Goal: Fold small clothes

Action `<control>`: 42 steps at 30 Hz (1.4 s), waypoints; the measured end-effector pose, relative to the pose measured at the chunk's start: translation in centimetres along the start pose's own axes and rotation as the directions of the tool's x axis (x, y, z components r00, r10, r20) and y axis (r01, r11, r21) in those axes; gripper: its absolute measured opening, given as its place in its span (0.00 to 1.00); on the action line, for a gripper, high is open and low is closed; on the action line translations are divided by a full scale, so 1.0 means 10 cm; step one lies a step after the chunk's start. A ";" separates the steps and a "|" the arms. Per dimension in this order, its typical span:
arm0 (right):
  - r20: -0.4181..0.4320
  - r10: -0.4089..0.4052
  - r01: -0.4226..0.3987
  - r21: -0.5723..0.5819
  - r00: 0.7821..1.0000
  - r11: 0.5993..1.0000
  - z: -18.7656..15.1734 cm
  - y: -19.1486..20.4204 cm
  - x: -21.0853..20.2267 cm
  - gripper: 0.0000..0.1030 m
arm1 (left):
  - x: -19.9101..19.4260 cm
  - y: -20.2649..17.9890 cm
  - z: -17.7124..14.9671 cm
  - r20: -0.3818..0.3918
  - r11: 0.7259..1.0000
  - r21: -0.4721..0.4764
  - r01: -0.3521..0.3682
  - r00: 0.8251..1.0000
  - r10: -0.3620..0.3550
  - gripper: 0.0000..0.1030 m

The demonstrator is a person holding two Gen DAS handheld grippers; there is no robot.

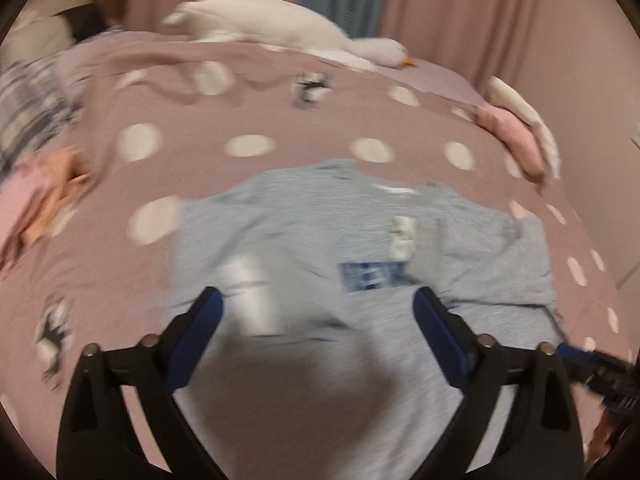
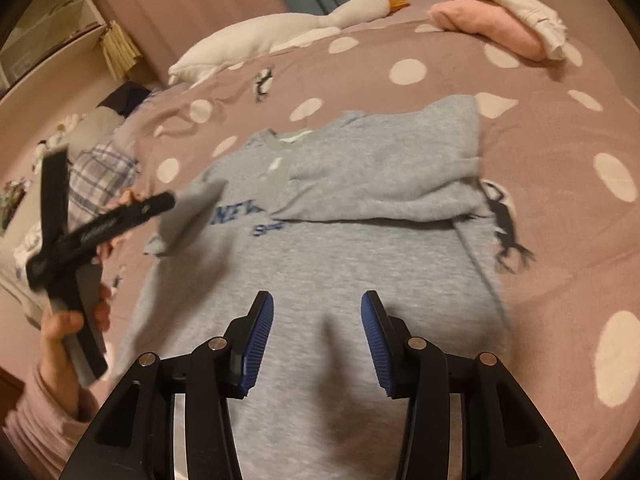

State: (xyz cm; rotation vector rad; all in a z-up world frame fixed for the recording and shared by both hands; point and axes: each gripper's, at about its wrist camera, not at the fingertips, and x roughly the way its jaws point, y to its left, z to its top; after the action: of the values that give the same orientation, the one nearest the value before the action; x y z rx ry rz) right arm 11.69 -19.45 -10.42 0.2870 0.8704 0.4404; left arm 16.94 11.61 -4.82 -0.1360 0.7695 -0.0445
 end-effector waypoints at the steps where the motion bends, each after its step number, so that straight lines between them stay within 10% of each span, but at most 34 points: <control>1: -0.009 0.028 -0.028 0.001 1.000 1.000 0.04 0.05 0.04 0.45 | -0.09 0.14 -0.07 0.009 1.000 -0.018 -0.020 1.000 0.020 0.96; 13: -0.124 0.107 -0.143 -0.335 0.986 0.931 0.52 1.53 1.18 0.45 | -0.48 0.82 -0.78 -0.031 0.971 -0.237 -0.031 0.999 0.024 0.96; 22: -0.098 -0.202 0.110 -0.573 0.975 0.812 0.42 2.12 2.13 0.34 | -0.56 0.93 -0.95 -0.044 0.951 -0.310 0.021 0.998 -0.036 0.96; 26: -0.127 -0.083 0.027 -0.388 0.988 0.921 0.62 1.77 1.93 0.11 | -0.58 0.96 -0.96 -0.041 0.947 -0.321 0.026 0.998 -0.042 0.96; 31: -0.027 0.121 -0.122 -0.038 0.992 0.992 0.89 1.01 1.44 0.10 | -0.61 0.96 -0.97 -0.029 0.946 -0.322 0.037 0.998 -0.049 0.96; 36: -0.009 0.206 -0.196 0.256 0.979 0.947 0.89 0.17 1.30 0.12 | -0.60 0.92 -0.96 -0.030 0.945 -0.323 0.052 0.997 -0.065 0.96; 42: 0.018 0.347 -0.321 0.427 0.938 0.846 0.75 -0.07 1.37 0.43 | -0.60 0.87 -0.96 -0.047 0.950 -0.309 0.038 0.997 -0.055 0.96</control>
State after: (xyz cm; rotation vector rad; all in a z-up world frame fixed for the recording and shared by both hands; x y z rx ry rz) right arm 25.54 -13.96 -15.28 0.8435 0.9754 0.5836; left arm 5.93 19.77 -8.70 -0.4522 0.8251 0.0284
